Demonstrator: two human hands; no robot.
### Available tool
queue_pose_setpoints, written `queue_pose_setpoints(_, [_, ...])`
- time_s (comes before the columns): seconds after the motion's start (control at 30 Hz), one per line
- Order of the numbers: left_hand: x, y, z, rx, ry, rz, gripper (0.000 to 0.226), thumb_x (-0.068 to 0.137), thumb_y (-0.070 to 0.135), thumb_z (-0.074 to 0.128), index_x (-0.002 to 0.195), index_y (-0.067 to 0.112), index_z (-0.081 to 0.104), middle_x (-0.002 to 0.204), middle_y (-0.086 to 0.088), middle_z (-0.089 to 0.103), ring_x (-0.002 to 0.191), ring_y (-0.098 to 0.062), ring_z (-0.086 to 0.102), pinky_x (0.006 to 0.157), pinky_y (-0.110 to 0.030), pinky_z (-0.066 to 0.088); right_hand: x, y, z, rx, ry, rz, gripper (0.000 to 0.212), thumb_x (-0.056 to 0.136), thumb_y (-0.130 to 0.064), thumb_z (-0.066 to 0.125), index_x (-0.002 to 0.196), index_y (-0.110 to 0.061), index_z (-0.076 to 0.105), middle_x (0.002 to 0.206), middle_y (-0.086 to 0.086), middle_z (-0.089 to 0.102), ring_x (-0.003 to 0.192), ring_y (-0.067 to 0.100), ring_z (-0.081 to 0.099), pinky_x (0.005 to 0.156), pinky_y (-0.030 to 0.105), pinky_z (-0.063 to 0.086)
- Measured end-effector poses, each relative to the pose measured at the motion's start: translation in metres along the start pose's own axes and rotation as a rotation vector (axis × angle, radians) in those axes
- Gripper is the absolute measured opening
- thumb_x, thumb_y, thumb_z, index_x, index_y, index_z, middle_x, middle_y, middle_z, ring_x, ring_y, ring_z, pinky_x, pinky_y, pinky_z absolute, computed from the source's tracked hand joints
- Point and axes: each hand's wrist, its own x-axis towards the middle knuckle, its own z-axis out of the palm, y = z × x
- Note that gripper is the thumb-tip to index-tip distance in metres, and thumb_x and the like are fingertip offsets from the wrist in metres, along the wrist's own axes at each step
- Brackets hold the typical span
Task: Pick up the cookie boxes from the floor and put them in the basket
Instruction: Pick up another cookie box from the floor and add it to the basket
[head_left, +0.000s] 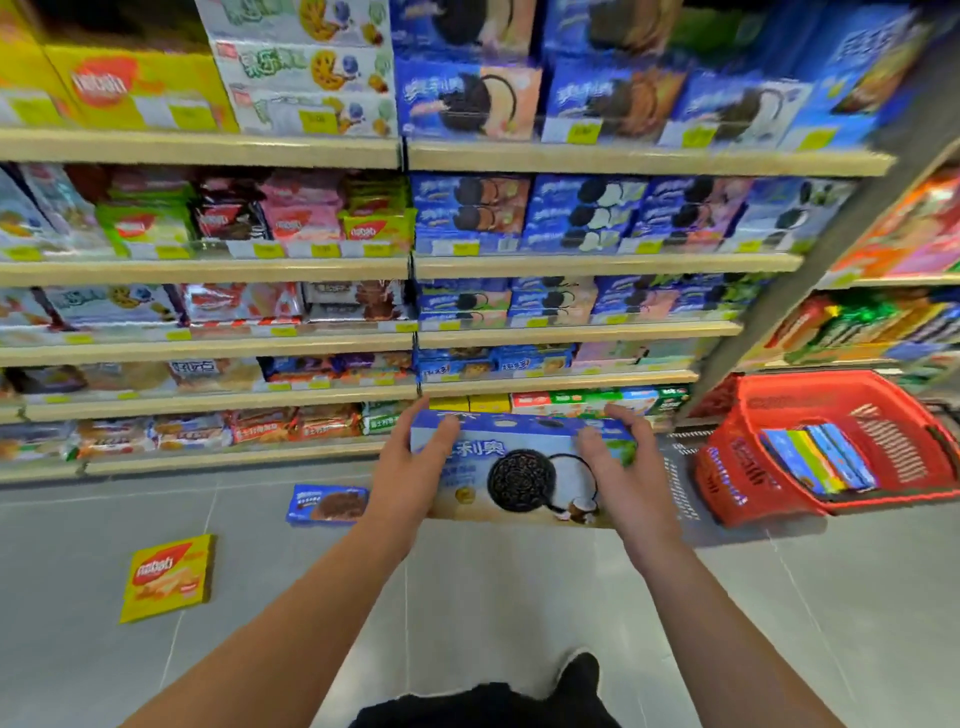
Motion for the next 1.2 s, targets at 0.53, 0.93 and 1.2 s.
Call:
queue_pose_setpoints(0.53, [-0.036, 0.033, 0.273, 0.027, -0.262, 0.117, 0.040, 0.086, 0.041, 0.065, 0.121, 0.051, 0.051, 0.104, 0.007, 0.066, 0.071, -0.007, 0.071, 0.056, -0.025, 0.055, 0.055, 0.045, -0.242, 0.234, 0.402, 0.084, 0.018, 0.082, -0.036, 0.074, 0.093, -0.036, 0.060, 0.094, -0.012, 0.064, 0.082, 0.009, 0.065, 0.072, 0.032, 0.054])
queue_pose_setpoints(0.93, [0.018, 0.037, 0.457, 0.227, -0.382, 0.052, 0.035, 0.085, 0.046, 0.065, 0.117, 0.051, 0.052, 0.102, 0.011, 0.065, 0.070, -0.003, 0.070, 0.058, -0.026, 0.056, 0.145, 0.097, -0.363, 0.268, 0.524, 0.268, 0.046, 0.063, -0.059, 0.069, 0.102, -0.037, 0.061, 0.103, -0.001, 0.070, 0.089, 0.020, 0.070, 0.083, 0.045, 0.057])
queue_pose_setpoints(1.2, [0.141, 0.045, 0.586, 0.326, -0.611, -0.007, 0.042, 0.081, 0.050, 0.068, 0.120, 0.049, 0.053, 0.107, 0.001, 0.069, 0.082, -0.015, 0.072, 0.075, -0.045, 0.060, 0.260, 0.116, -0.412, 0.260, 0.689, 0.373, 0.057, 0.061, -0.058, 0.074, 0.111, -0.036, 0.058, 0.103, -0.006, 0.069, 0.090, 0.017, 0.070, 0.080, 0.050, 0.058])
